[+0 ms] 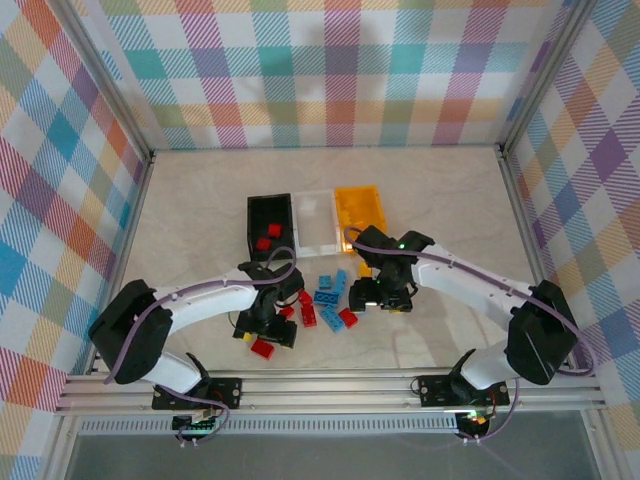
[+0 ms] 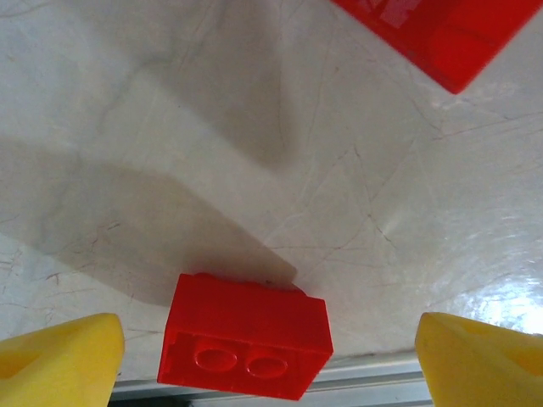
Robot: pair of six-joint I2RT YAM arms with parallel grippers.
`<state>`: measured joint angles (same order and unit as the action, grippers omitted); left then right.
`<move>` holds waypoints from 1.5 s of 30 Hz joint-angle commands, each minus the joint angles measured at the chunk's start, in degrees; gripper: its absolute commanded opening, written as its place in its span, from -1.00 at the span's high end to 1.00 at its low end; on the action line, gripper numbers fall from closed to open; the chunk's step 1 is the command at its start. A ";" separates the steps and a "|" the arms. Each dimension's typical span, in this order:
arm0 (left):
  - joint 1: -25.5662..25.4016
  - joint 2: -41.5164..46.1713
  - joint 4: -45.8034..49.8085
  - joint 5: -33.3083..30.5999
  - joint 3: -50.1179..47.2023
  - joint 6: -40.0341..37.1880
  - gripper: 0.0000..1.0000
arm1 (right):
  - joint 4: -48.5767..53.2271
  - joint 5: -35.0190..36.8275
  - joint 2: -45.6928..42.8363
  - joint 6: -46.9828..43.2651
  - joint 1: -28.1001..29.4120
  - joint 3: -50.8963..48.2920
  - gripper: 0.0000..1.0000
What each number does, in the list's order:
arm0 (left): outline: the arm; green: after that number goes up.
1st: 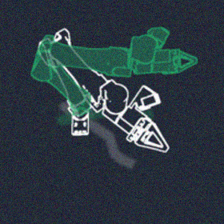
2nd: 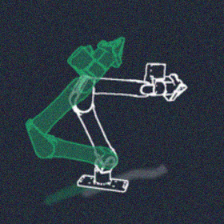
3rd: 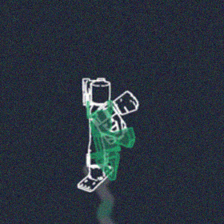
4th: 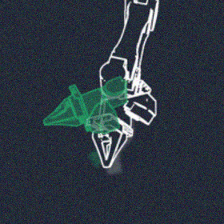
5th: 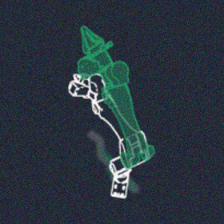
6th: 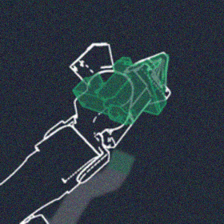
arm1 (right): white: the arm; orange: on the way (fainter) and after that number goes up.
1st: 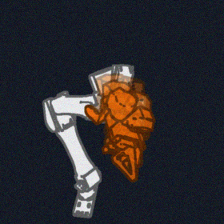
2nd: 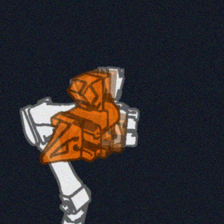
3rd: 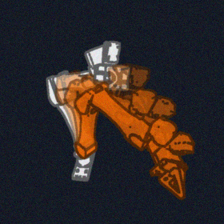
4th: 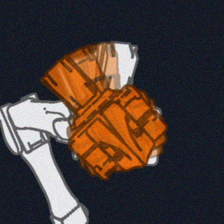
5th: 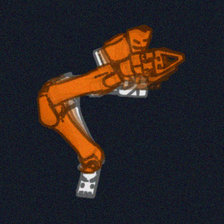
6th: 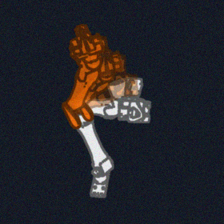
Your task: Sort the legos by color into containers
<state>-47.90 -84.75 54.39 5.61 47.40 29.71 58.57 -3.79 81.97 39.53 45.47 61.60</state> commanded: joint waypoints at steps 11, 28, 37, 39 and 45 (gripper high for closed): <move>-2.38 -3.70 2.11 -3.07 -0.01 2.49 -0.61 | -0.50 0.23 -1.25 3.01 0.32 -2.75 -0.64; -3.63 -6.89 3.01 -2.32 0.06 3.55 -0.39 | -1.36 -0.12 -0.13 2.04 0.32 -4.41 -0.65; -3.63 -6.58 3.36 -1.84 0.12 3.68 -0.08 | -1.43 0.08 -0.50 2.04 0.32 -5.22 -0.65; -3.60 -6.51 3.40 -1.73 0.15 3.65 0.01 | -1.59 -0.07 -0.46 2.13 0.32 -5.40 -0.65; -3.30 -4.25 4.89 -2.26 0.85 3.43 0.03 | -1.78 -0.12 -0.25 2.22 0.32 -5.20 -0.65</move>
<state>-50.63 -90.56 55.81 4.38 47.79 32.84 56.55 -3.64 81.45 41.39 45.47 56.71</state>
